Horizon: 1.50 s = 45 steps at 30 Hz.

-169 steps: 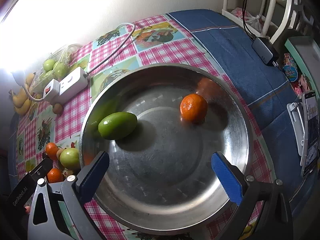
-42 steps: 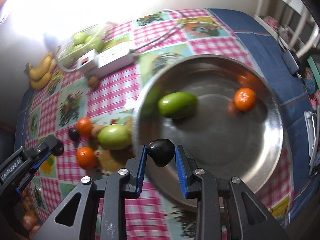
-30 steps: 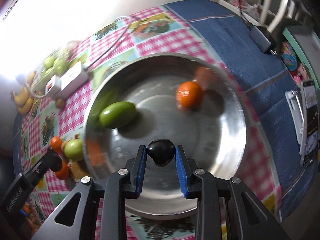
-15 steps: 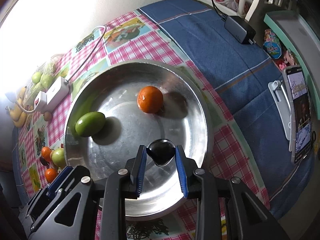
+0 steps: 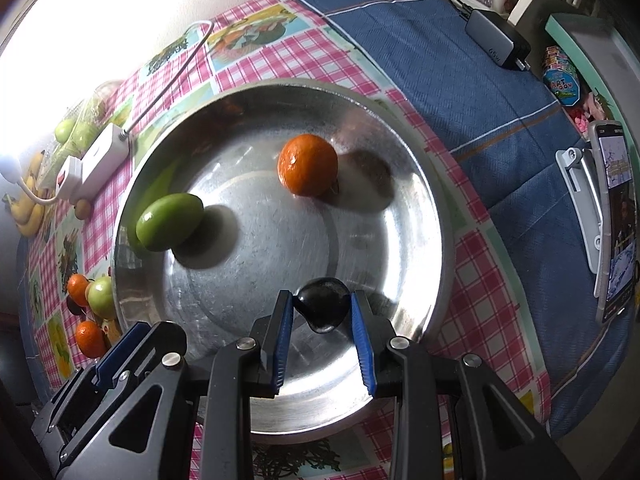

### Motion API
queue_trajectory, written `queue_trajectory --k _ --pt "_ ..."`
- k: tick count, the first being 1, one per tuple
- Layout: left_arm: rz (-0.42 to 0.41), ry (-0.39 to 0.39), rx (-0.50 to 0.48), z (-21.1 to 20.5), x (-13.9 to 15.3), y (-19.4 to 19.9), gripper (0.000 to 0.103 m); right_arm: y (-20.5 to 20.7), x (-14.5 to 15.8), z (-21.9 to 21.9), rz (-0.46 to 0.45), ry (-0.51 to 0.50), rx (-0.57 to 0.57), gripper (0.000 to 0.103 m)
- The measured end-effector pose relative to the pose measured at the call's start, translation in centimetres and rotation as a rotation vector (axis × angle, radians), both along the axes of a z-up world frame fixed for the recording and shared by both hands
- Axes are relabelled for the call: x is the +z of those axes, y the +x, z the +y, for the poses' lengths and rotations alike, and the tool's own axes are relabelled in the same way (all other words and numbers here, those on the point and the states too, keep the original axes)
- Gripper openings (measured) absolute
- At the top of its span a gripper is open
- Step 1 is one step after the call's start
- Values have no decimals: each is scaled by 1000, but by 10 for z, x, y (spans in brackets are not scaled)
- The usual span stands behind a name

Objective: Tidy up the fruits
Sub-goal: 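Carry the plum in the right tool while the left tool carries its plum over the bowl, then open the right tool to drop its plum while the left tool releases its plum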

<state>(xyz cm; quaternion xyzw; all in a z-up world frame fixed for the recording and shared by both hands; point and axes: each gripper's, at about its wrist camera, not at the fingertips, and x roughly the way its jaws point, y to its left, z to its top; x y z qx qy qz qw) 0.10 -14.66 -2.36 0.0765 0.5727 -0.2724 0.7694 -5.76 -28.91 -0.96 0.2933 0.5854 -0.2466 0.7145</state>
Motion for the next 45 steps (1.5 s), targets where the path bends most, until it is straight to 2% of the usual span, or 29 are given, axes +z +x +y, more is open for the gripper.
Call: queue_trajectory --k 12,31,38,45 --pt "19 16 -1 -4 -7 2 27 11 -12 7 19 1 9 31" --pt "32 20 0 -4 -10 2 30 9 -10 0 17 10 10 32" --pt "22 -3 2 -1 0 1 38 12 2 3 4 -27 20 35" --pt "-4 -32 30 9 16 5 49 9 26 3 -74 -67 5 47"
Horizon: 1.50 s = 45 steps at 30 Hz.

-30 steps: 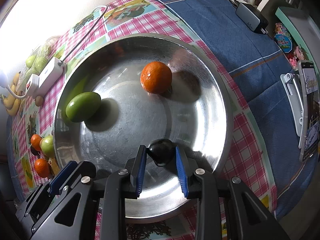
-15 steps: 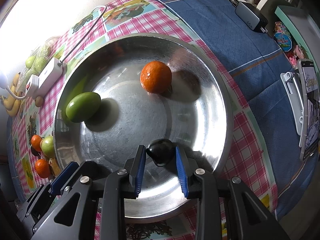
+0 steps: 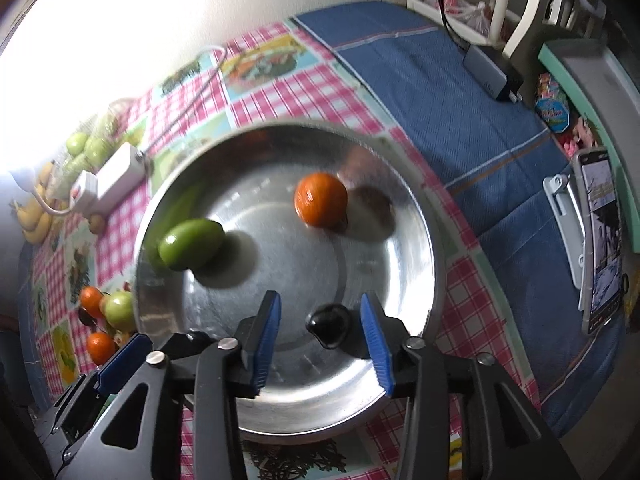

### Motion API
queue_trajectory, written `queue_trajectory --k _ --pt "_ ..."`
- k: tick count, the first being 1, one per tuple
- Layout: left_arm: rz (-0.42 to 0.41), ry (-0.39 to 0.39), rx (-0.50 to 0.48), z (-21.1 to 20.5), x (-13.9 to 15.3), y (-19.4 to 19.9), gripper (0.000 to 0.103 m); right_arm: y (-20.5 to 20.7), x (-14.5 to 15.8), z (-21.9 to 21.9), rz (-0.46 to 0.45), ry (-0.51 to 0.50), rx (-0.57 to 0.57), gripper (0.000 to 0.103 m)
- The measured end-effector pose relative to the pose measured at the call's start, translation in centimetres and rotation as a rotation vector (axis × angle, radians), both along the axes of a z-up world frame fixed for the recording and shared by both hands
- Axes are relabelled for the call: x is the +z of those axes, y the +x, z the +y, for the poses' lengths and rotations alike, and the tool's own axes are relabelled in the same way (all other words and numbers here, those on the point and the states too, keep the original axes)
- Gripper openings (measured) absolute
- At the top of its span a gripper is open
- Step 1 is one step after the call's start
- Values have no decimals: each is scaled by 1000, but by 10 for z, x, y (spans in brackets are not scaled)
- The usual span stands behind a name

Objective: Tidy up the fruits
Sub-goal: 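Open the right tool to drop its plum while the left tool releases its plum, then move both tools back from the bowl toward the remaining fruit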

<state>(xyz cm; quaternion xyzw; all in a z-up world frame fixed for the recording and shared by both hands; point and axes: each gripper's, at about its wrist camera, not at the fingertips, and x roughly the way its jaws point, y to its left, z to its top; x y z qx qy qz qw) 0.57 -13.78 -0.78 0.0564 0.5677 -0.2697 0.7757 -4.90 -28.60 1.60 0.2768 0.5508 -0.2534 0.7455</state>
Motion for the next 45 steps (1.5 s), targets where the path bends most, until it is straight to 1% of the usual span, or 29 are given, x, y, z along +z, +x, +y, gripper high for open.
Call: queue_trajectory --k 4,8,14,18,20,24,25,26,27,28,30,32,33,34,36,37,39,45 --pt "-14 -4 31 8 8 5 53 -2 9 -1 -27 -16 9 48" --pt "-30 6 91 22 14 14 56 -2 14 2 -32 -27 17 48" --pt "-67 28 180 47 21 26 60 3 10 8 -15 -31 44 48" --pt "-56 42 234 61 19 36 62 7 5 12 4 -30 70 49" --pt "-41 51 261 68 15 41 64 9 3 14 10 -32 80 55" --pt "-25 79 294 77 10 46 66 11 1 16 10 -43 92 71" --pt "-24 87 299 79 9 47 68 11 1 17 9 -49 97 71" --pt "-22 92 303 81 8 48 74 12 0 18 10 -53 101 71" --pt "-20 96 307 82 6 49 77 13 0 18 12 -55 107 75" --pt "-17 99 311 83 5 50 79 13 -1 18 10 -55 111 85" --pt "-12 104 318 86 3 51 79 14 -1 19 5 -54 116 92" --pt "-9 110 327 88 1 52 82 16 -2 20 4 -54 122 93" --pt "-9 113 331 89 1 53 83 16 -2 20 5 -55 122 96" --pt "-10 117 336 91 0 53 86 16 -3 21 6 -55 122 97" --pt "-14 121 348 93 0 54 93 16 -5 21 9 -51 122 98" --pt "-17 121 355 95 -1 55 102 16 -5 20 11 -50 121 100" --pt "-24 115 369 100 -1 55 103 16 -7 20 16 -51 119 102" --pt "-21 99 396 110 -1 59 103 16 -7 21 11 -48 113 103"
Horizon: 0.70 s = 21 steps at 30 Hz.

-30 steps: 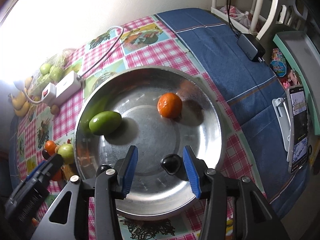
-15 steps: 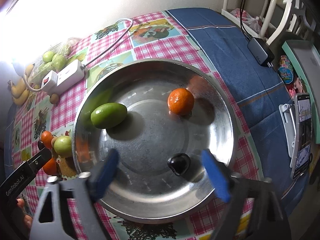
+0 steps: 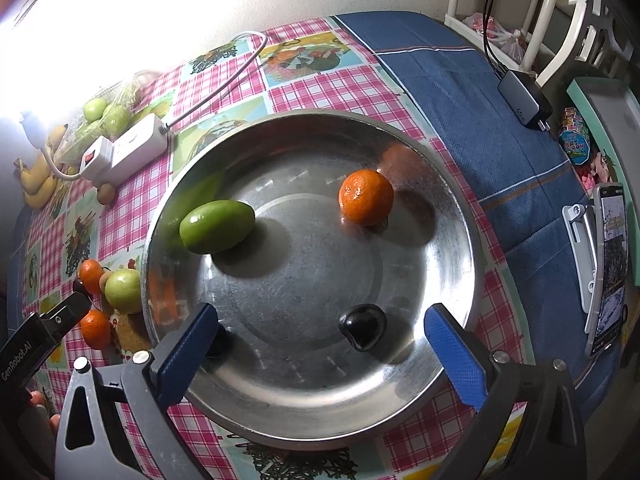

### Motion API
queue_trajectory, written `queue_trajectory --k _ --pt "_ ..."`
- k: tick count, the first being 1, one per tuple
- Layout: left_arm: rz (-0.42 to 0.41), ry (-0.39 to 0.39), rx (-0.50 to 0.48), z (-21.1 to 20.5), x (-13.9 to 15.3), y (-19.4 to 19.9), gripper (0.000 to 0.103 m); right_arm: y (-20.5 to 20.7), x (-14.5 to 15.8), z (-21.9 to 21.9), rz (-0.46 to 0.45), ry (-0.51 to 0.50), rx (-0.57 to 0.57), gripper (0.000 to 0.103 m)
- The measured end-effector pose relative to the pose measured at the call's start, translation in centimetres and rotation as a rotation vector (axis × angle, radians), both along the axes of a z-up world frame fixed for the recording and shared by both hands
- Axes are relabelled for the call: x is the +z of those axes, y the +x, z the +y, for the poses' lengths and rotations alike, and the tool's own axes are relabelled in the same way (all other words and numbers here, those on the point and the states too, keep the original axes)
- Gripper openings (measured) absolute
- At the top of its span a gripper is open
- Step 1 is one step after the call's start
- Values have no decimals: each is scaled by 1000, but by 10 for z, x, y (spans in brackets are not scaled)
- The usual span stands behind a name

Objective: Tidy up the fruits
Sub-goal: 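Move both tools back from the bowl toward the remaining fruit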

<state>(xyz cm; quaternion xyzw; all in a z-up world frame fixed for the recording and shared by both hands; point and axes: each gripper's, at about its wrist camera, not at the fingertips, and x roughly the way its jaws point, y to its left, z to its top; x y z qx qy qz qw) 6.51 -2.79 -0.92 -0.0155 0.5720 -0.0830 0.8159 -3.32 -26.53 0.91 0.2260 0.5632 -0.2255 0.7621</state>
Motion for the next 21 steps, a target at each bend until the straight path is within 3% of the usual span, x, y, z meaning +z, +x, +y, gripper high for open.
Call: queue_trajectory --k 21 --pt "-52 -36 141 69 13 22 103 28 20 44 -120 24 121 102"
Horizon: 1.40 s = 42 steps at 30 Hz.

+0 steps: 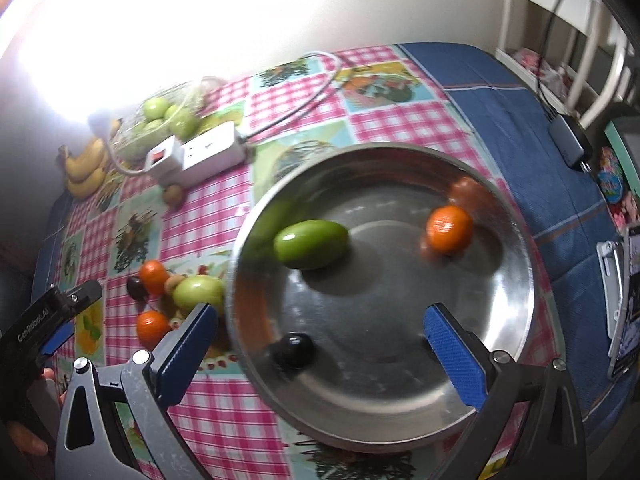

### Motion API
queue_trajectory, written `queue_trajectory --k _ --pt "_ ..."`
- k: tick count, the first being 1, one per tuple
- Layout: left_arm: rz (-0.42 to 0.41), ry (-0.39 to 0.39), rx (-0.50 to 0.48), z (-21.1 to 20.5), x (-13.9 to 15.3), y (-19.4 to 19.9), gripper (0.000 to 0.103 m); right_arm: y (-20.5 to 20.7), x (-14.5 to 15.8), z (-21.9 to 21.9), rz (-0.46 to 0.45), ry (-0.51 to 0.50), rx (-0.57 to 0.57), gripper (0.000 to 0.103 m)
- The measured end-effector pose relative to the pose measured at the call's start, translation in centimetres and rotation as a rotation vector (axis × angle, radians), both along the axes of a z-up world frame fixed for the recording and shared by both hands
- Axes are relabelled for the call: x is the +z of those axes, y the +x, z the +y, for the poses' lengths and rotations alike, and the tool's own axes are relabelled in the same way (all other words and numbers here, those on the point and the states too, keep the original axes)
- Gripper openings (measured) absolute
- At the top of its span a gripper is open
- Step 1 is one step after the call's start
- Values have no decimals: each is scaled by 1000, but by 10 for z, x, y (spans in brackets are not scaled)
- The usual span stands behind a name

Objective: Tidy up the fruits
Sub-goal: 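Move both tools back from the bowl toward the remaining fruit, then grasp the large green mango with the right tool while the left tool grasps a dark plum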

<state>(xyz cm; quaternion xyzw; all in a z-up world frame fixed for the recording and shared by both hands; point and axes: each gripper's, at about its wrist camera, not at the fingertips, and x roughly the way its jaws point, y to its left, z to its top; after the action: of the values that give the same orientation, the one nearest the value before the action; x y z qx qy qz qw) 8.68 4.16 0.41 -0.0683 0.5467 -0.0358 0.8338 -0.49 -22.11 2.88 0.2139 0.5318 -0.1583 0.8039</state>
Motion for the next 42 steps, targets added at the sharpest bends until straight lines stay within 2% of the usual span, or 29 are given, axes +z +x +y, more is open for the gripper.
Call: queue_trajectory --k 12,14,16,20,22,25,27,33,42 --pt "-12 -57 37 30 4 9 103 33 2 56 -4 18 111 101" --pt "-5 -49 32 30 4 10 103 38 2 63 0 10 126 95" --pt "8 -27 20 27 2 13 103 42 1 70 7 0 144 83" --pt "39 -72 -15 21 -6 17 102 52 -8 79 39 -1 176 75" --pt "42 -69 -30 16 -9 18 101 56 -13 84 53 -3 194 67" --pt "43 -55 -77 7 -11 20 92 61 -19 88 73 -8 209 64" --pt "51 -65 -93 2 -12 22 91 65 -24 89 90 -16 210 61" --pt "58 -51 -151 -19 -16 33 91 76 -30 96 108 -27 225 61" --pt "90 -52 -194 -29 -32 45 80 84 -42 94 150 -27 234 55"
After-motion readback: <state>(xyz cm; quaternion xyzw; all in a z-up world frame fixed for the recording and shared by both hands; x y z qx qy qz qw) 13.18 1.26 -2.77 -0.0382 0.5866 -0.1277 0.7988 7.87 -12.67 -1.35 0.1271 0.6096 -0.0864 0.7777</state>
